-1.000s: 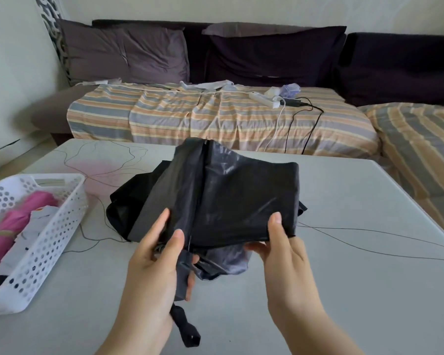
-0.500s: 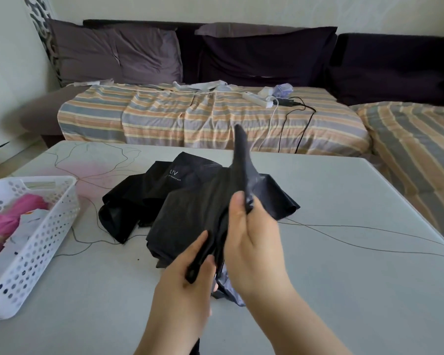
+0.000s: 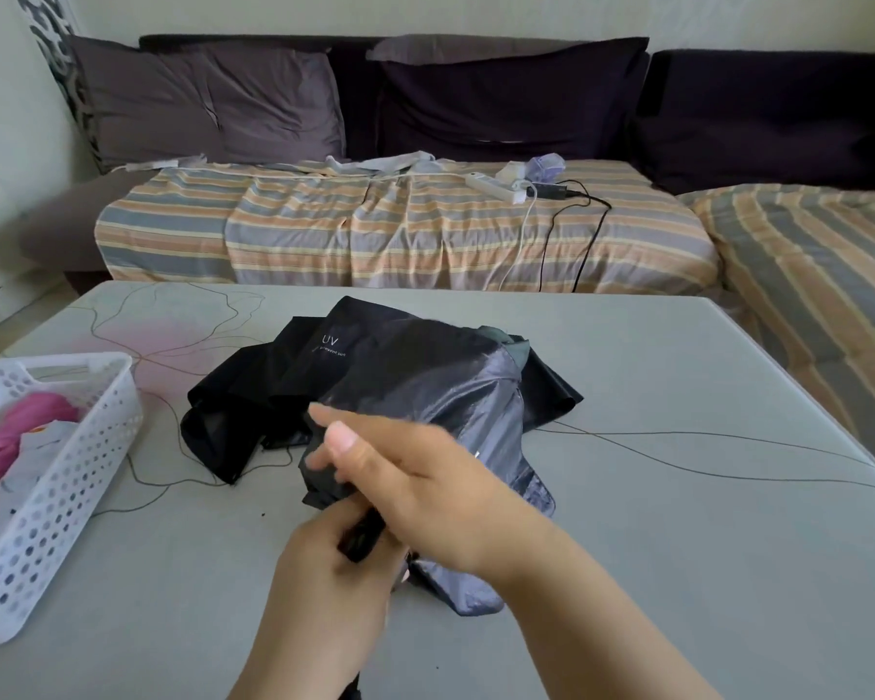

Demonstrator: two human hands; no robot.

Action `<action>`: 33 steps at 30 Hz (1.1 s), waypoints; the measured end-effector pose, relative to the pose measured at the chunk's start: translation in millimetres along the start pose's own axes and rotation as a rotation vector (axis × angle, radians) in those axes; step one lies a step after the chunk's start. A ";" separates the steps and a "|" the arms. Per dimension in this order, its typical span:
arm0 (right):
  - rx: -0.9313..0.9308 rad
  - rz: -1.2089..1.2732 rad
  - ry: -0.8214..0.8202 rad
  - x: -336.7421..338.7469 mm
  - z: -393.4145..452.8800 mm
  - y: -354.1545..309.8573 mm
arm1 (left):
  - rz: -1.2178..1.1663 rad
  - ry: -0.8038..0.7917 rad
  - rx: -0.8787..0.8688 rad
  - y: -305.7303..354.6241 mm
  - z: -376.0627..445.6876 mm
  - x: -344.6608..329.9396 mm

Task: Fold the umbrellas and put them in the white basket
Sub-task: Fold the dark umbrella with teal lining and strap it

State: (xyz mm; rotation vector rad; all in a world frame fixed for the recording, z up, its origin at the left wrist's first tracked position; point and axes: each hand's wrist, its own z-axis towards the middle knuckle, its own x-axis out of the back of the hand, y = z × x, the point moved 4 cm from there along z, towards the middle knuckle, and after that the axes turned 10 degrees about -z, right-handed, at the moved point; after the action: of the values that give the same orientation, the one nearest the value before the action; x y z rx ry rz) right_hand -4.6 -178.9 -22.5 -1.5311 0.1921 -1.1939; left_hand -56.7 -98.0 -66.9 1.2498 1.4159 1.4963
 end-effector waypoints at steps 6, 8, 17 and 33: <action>-0.171 -0.196 0.787 89.0 -14.6 50.1 | -0.146 -0.040 -0.021 1.3 2.5 13.5; -0.221 -0.346 0.758 103.6 -20.4 67.2 | -0.146 -0.070 -0.029 0.4 4.8 19.3; -0.163 -0.337 0.507 112.3 -26.3 73.6 | -0.247 -0.179 0.013 1.6 8.8 33.5; -0.163 -0.089 0.576 126.0 -26.1 73.8 | -0.474 -0.305 0.176 -2.6 4.9 24.9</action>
State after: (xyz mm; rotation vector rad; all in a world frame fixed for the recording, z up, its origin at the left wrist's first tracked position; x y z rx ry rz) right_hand 69.6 -307.1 -14.6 -1.3057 0.6189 -1.7050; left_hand -59.2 -72.6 -65.6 1.0880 1.5225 0.8413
